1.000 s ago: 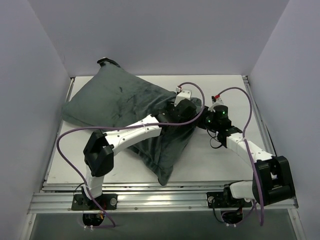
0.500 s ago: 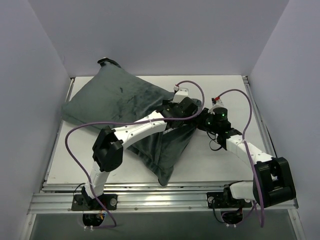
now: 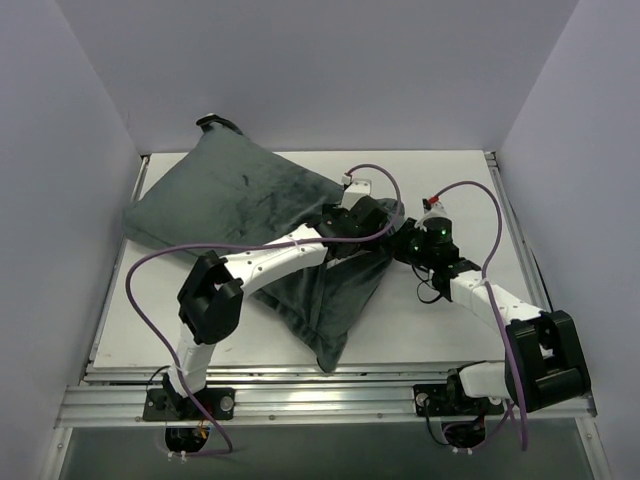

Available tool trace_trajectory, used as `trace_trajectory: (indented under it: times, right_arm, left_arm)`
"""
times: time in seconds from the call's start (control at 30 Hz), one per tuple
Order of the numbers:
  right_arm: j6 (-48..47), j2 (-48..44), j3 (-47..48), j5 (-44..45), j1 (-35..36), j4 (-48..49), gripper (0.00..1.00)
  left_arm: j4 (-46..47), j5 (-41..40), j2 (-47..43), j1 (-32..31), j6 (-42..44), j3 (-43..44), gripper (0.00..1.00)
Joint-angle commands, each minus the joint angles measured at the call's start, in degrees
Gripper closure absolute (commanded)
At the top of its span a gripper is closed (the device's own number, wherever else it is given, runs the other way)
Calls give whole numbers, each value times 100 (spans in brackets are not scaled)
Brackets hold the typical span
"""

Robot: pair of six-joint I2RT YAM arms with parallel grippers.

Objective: Remove the pillowcase from the pillow

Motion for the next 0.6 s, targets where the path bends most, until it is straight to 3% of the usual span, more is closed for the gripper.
trace_trajectory:
  times: [0.0,0.07,0.1,0.23,0.43,0.57]
  right_arm:
    - [-22,-54,-143,316,66,-149,100]
    - [-5,-98,-143,377,136,-175,100]
    - [4,-107,-143,395,154,-184,100]
    - [4,-89,-91,509,198,-280,100]
    - [-13,69,277,861,75,-666,100]
    - [21,52,681,984,-451,-1106,100]
  left_arm:
    - [-561,761,546,49,-466,-437,13]
    - [-438,743,573,75,-510,-577,31]
    - [-403,734,564,84,-536,-613,50]
    - [-394,699,302,198,-440,-745,97]
    - [-473,541,-1023,435,6,-1236,98]
    - [-613,567,-2141,567,552,-1798,98]
